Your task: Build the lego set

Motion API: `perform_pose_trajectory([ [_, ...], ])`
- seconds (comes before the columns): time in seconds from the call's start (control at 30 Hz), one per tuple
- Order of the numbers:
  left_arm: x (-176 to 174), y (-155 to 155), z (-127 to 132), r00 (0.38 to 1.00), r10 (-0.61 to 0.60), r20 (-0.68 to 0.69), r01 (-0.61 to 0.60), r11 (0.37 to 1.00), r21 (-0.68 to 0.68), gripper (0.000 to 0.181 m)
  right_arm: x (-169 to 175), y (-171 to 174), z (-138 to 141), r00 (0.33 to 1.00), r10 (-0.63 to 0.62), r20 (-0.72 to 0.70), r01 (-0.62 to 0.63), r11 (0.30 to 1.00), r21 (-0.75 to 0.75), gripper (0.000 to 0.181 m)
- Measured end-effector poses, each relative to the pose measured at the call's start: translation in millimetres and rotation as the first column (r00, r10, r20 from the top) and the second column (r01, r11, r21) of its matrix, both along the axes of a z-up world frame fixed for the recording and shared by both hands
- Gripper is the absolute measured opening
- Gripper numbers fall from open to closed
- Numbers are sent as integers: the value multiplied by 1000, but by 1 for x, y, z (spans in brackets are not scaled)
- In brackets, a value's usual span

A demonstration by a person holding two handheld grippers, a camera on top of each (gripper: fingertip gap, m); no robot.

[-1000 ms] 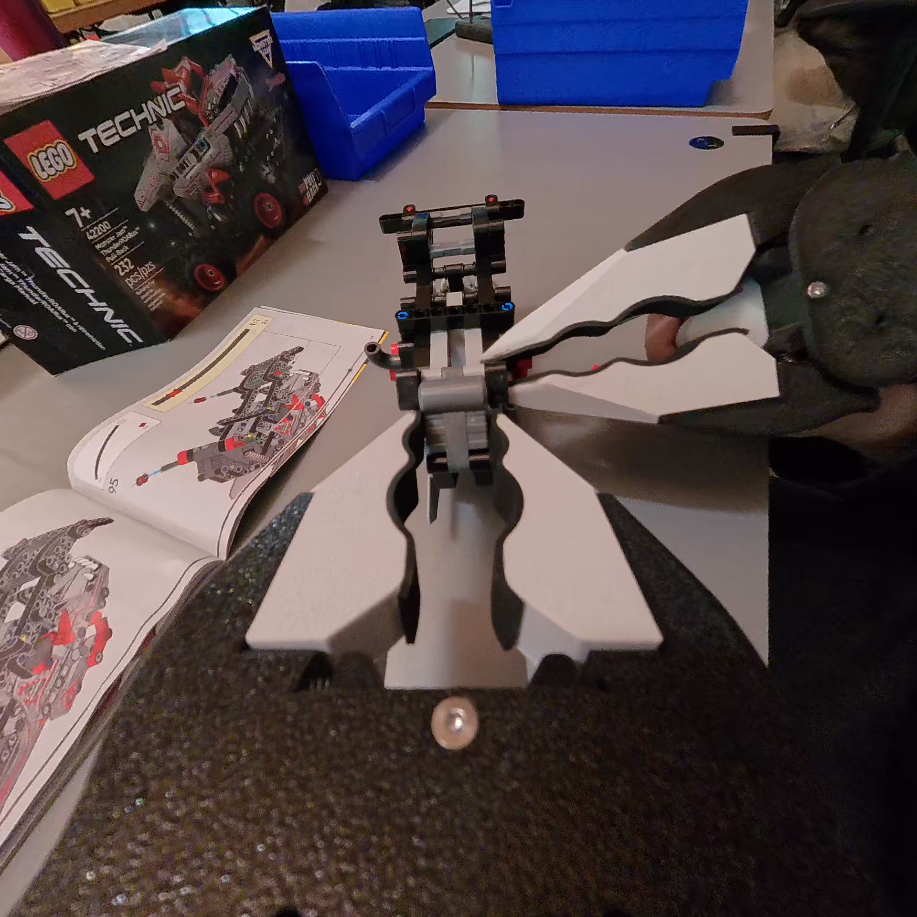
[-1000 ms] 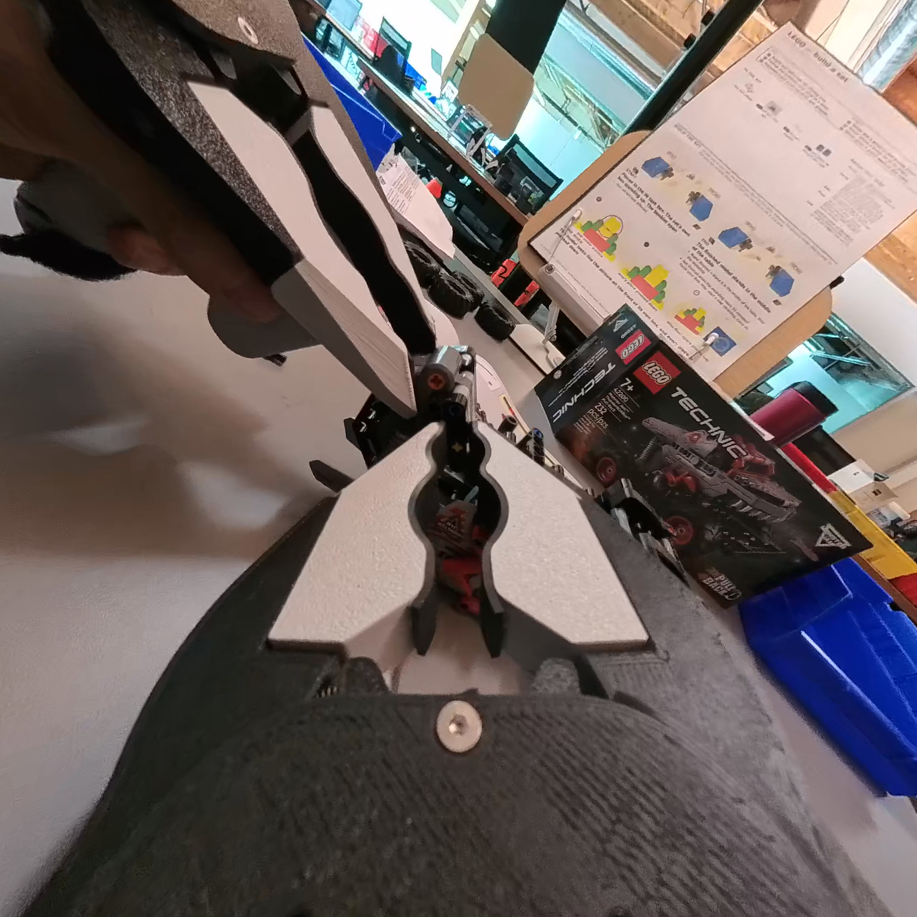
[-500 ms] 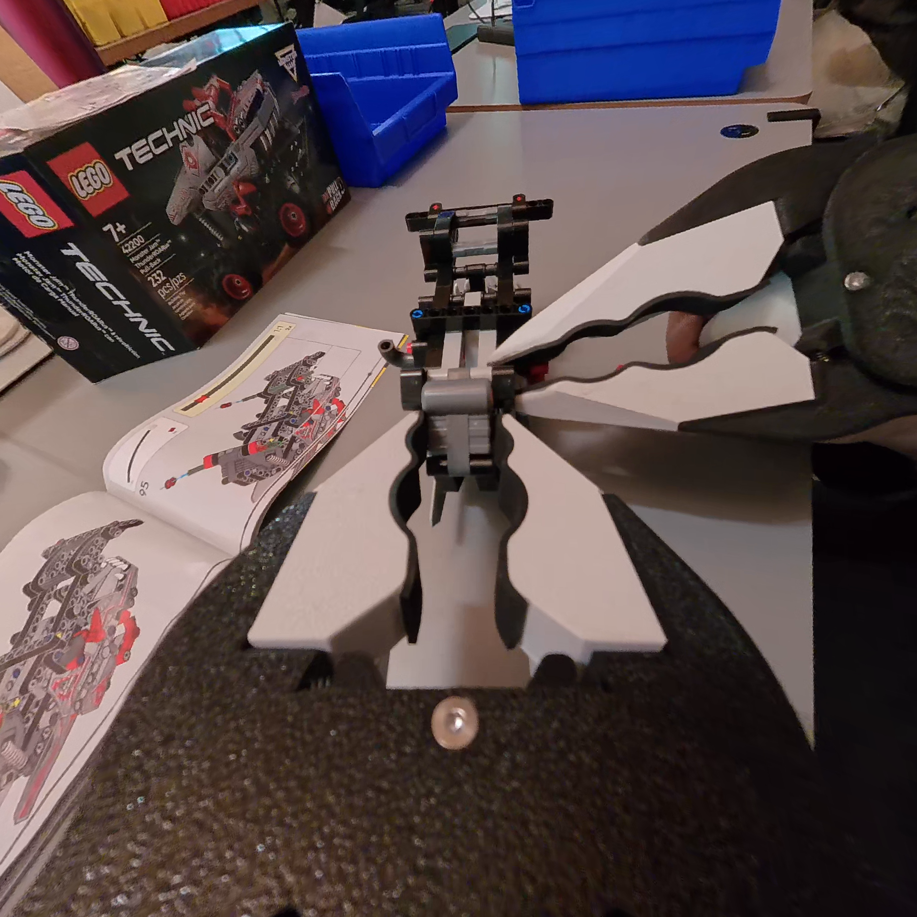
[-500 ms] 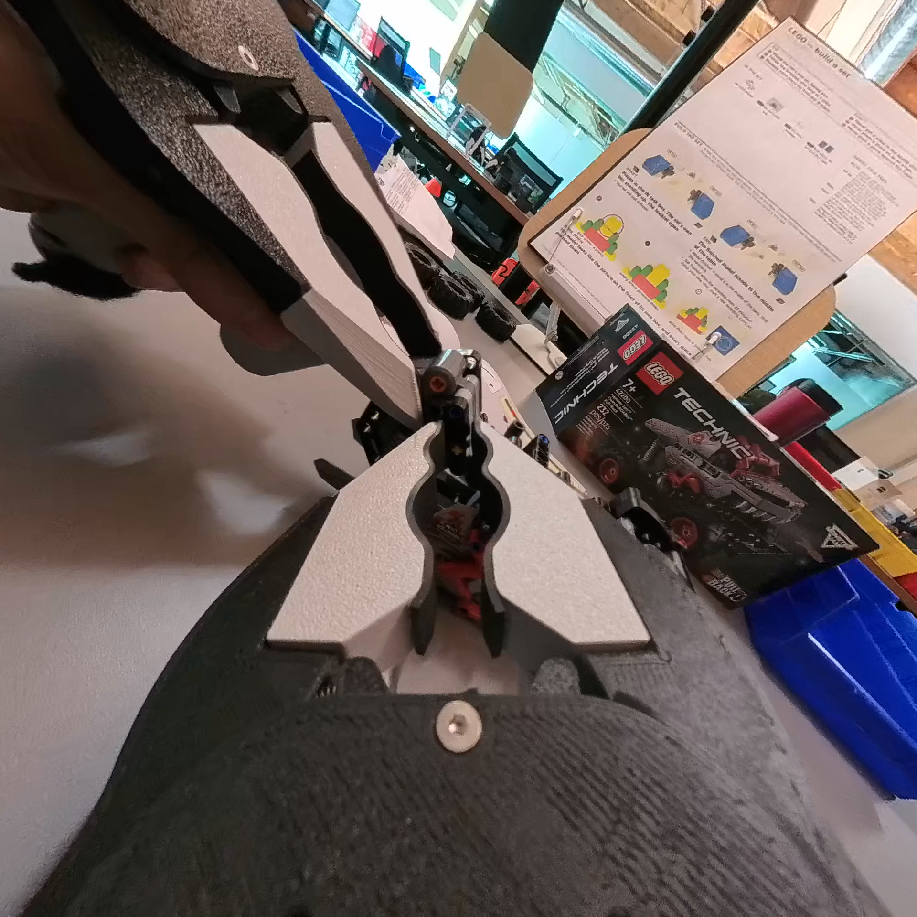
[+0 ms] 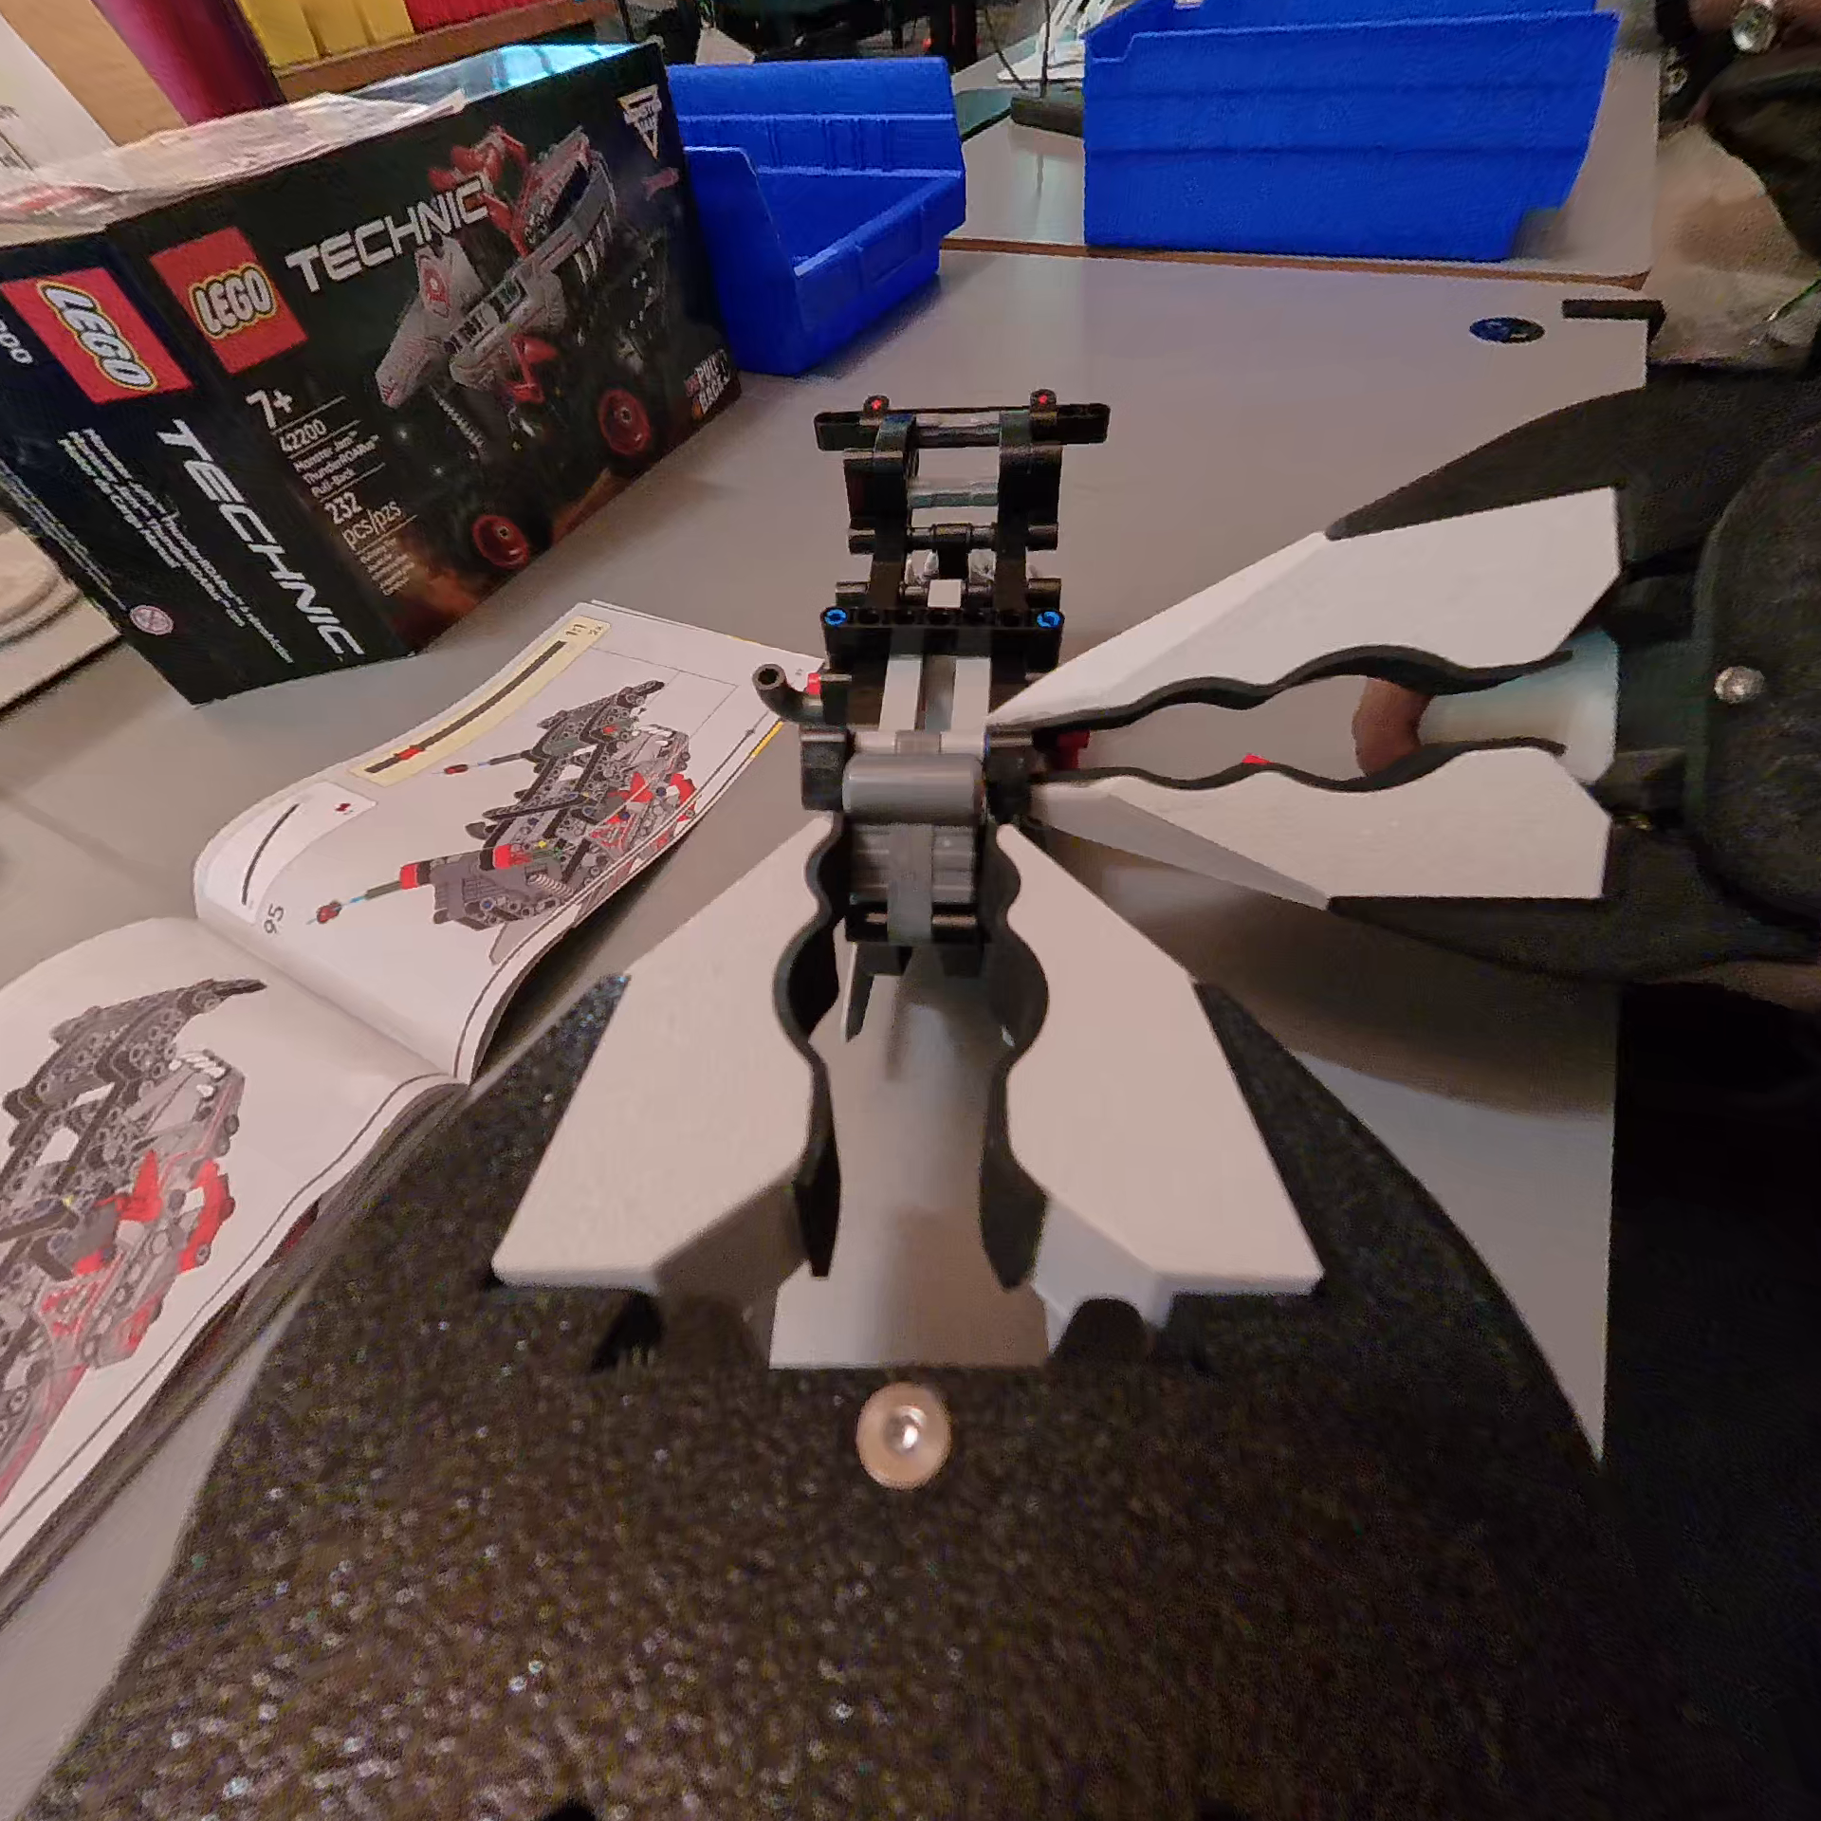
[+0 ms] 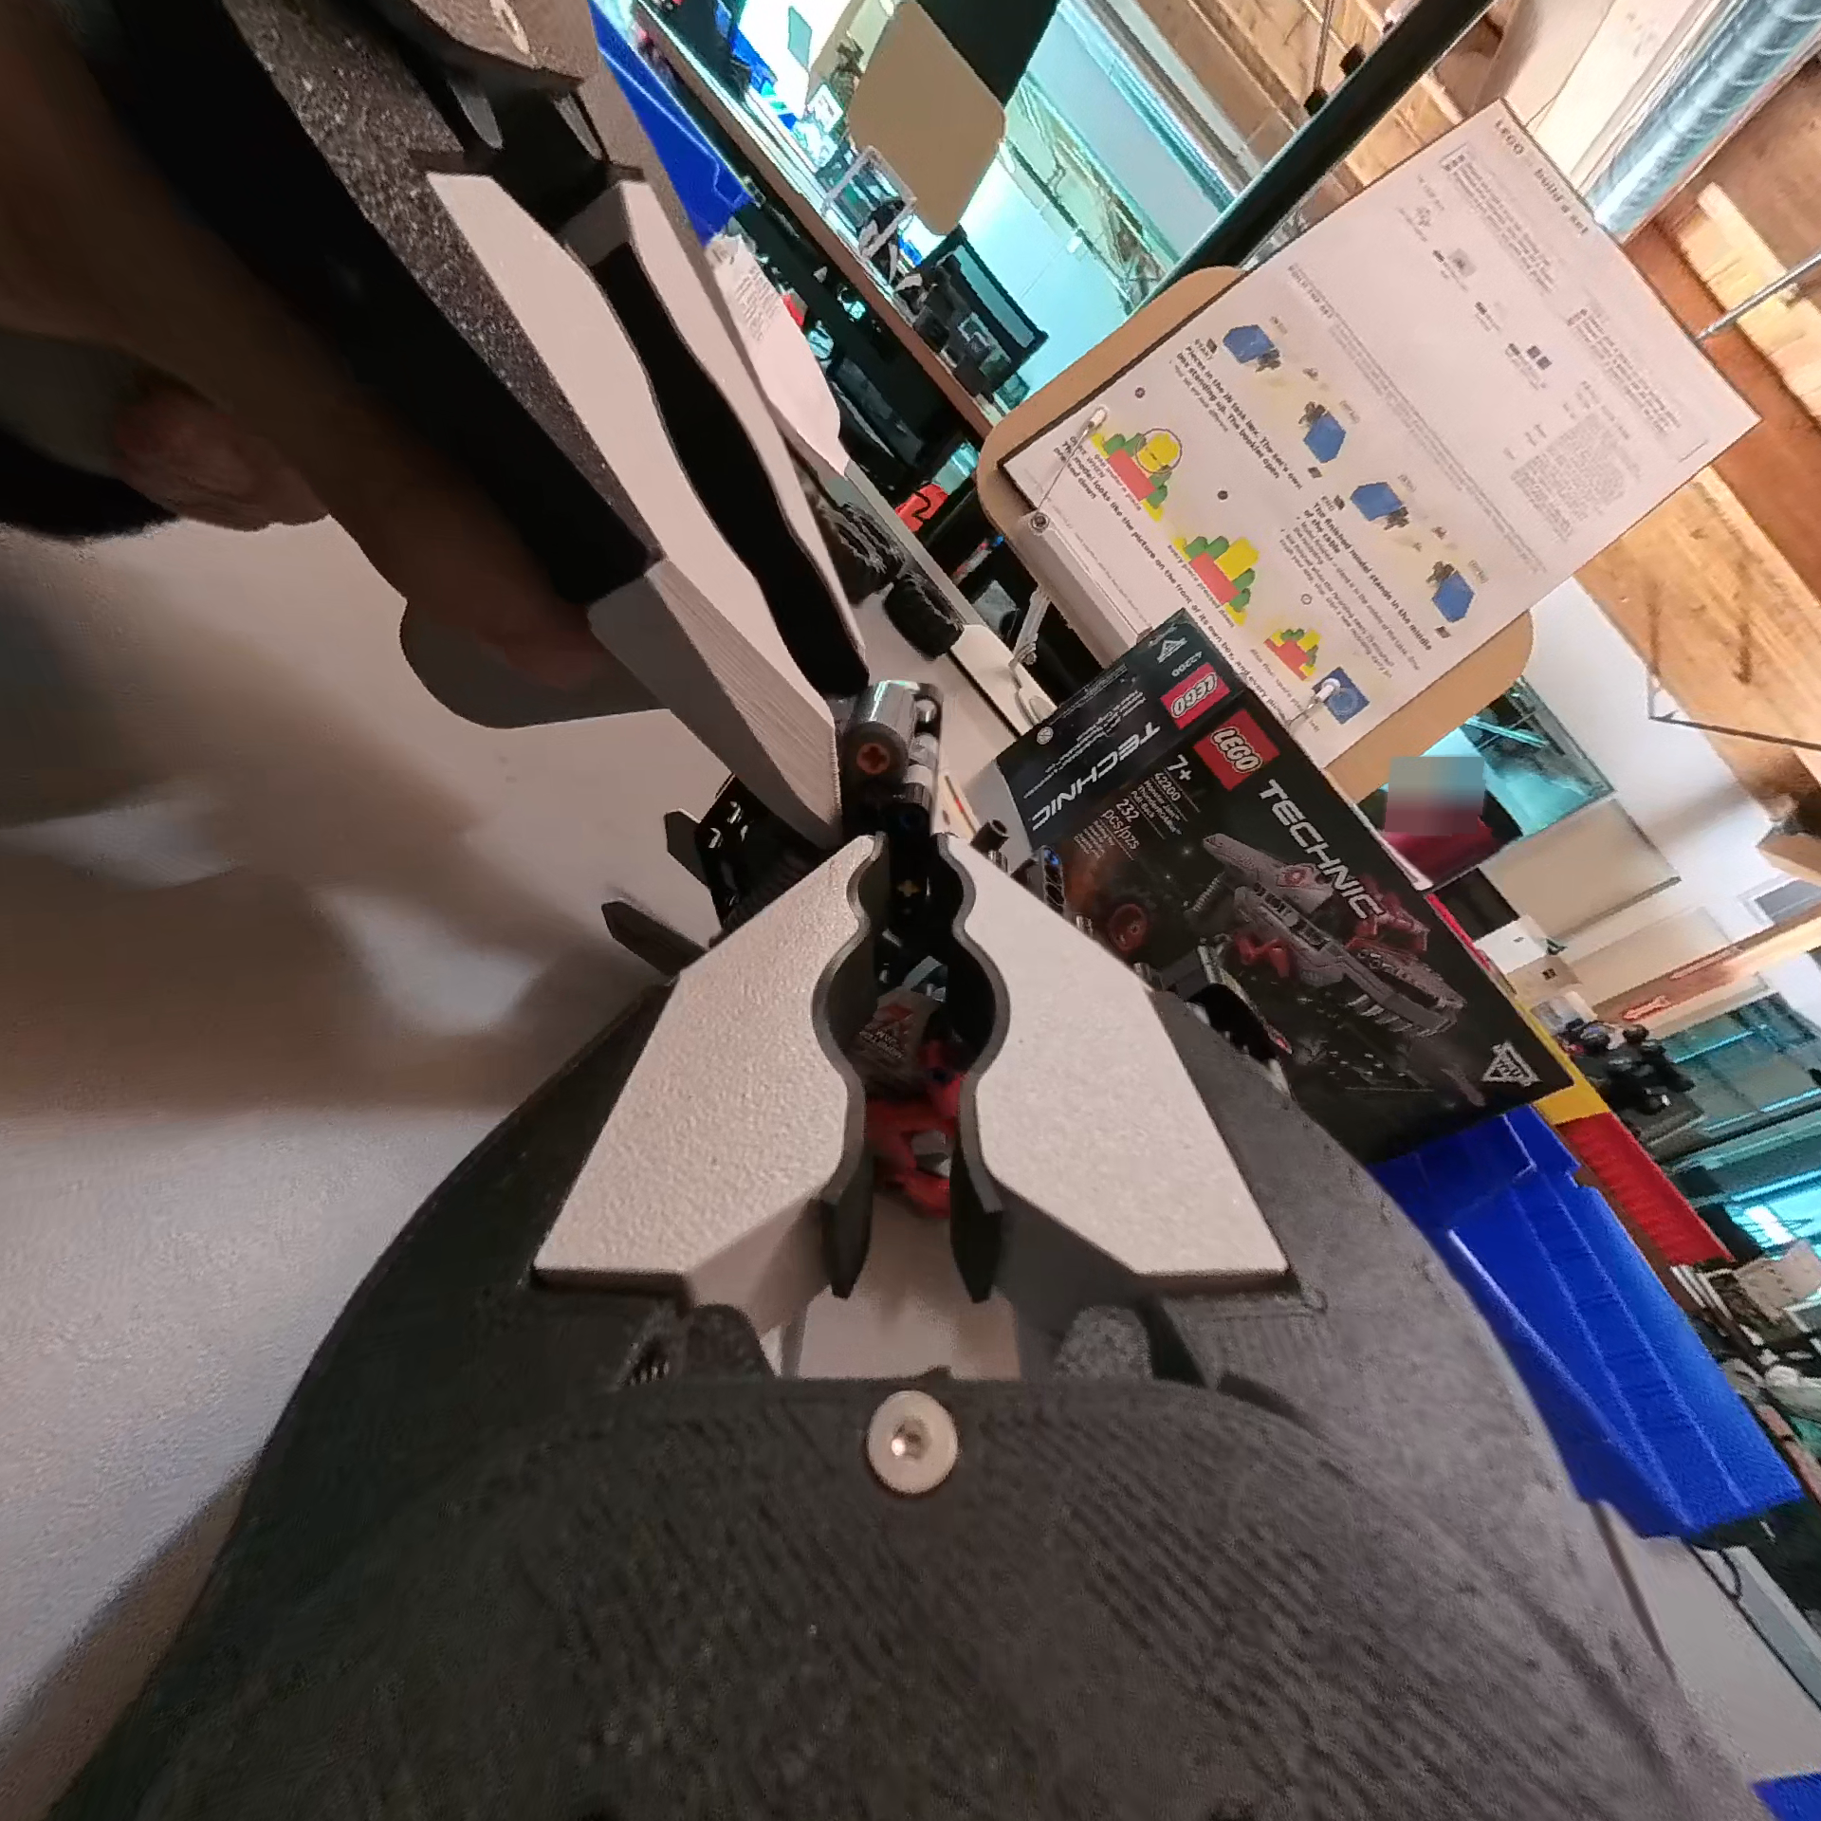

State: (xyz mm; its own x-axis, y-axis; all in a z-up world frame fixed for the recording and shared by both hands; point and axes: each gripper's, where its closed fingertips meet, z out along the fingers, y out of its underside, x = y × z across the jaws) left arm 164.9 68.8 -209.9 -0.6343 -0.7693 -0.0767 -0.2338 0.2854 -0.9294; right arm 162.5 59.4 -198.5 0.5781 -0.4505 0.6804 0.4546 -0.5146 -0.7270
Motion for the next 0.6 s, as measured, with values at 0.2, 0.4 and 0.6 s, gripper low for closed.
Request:
perform_pose_trajectory([
  [0.2,6,11,1,998,55,5,-55,998,-4,23,-1,-8,8,1000,-2,11,1,999,38,5],
  [0.4,8,23,13,999,20,33,-19,999,-27,22,-1,-27,20,999,-12,30,9,997,78,5],
  [0.6,4,25,6,1000,-3,0,3,1000,-25,22,-10,-19,11,1000,27,3,-27,999,47,5],
])
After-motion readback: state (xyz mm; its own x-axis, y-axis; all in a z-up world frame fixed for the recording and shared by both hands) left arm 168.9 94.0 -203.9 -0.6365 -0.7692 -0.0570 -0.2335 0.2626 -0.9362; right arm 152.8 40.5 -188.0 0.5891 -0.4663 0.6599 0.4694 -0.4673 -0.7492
